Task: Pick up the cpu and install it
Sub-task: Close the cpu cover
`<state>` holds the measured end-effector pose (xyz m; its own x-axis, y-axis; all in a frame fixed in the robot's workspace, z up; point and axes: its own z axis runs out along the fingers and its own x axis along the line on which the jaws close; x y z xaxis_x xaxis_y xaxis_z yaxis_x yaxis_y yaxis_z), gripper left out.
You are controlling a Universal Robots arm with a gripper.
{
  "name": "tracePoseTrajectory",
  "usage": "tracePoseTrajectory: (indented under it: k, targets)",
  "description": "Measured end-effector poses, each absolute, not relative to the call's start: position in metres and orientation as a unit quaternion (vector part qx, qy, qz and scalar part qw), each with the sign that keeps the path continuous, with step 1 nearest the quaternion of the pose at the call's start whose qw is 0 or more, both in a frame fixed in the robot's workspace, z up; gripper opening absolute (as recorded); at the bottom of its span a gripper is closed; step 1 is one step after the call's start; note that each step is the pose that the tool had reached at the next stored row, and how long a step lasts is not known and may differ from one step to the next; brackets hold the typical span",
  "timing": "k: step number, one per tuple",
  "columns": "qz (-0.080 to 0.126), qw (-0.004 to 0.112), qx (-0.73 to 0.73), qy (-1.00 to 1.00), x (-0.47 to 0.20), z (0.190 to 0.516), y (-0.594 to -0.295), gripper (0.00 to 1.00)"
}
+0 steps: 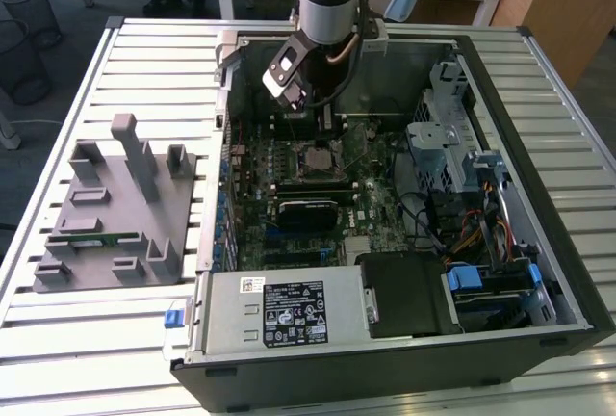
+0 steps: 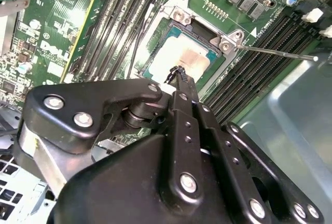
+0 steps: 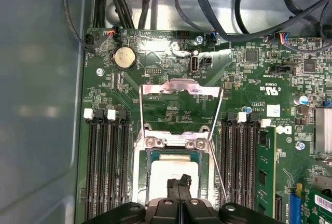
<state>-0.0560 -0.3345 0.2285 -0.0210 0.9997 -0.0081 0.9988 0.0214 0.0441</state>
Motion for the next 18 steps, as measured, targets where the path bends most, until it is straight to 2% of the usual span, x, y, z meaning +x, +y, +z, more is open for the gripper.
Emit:
tracePoseTrajectory:
  k: [18]
  targets:
    - [0.011, 0.02, 0.699, 0.714, -0.056, 0.251, -0.334, 0.11]
